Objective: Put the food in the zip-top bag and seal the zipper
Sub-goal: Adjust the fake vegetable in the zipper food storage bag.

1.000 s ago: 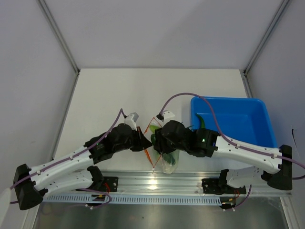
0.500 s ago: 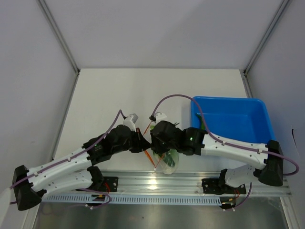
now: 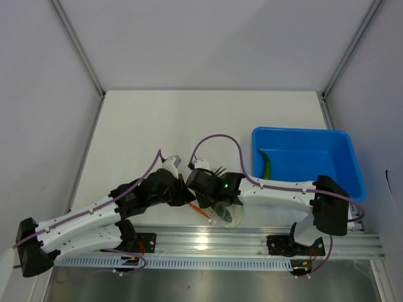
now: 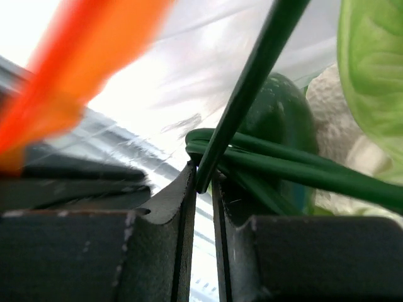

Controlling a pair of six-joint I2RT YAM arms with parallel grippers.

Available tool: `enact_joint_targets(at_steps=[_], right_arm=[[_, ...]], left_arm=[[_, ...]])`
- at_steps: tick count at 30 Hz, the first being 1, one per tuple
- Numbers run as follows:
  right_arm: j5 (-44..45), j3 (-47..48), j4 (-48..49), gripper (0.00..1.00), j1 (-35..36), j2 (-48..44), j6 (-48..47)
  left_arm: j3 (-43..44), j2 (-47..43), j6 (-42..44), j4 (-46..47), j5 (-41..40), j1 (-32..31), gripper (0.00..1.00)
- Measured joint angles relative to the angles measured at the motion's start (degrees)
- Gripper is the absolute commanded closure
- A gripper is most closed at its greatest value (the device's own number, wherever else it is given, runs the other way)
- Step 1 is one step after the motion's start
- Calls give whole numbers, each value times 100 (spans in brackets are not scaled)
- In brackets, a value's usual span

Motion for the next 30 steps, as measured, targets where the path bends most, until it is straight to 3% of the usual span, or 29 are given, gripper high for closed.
enact_joint_targets(at_steps=[4,5,7,14,23,30], right_arm=[[105,-107,22,72,-9,74,52],[114,-122,11,61,-13,74,50],[146,-133,-24,50,-15,63,39],[170,116,-459,18,87,-501,-92],[304,660,-1305,16,284,-1287,-98],[330,931,-1408,16,420,-1856,-103]], left_arm=[[-20,-37,-7,-63,7,-7,99],[-20,-55,-7,-63,9,-7,99],[-17,-76,-7,-59,9,-7,99],[-13,-72,-2,74,15,-11,99],[162,-35,9,264,26,-11,99],[227,33,17,280,24,-11,100]])
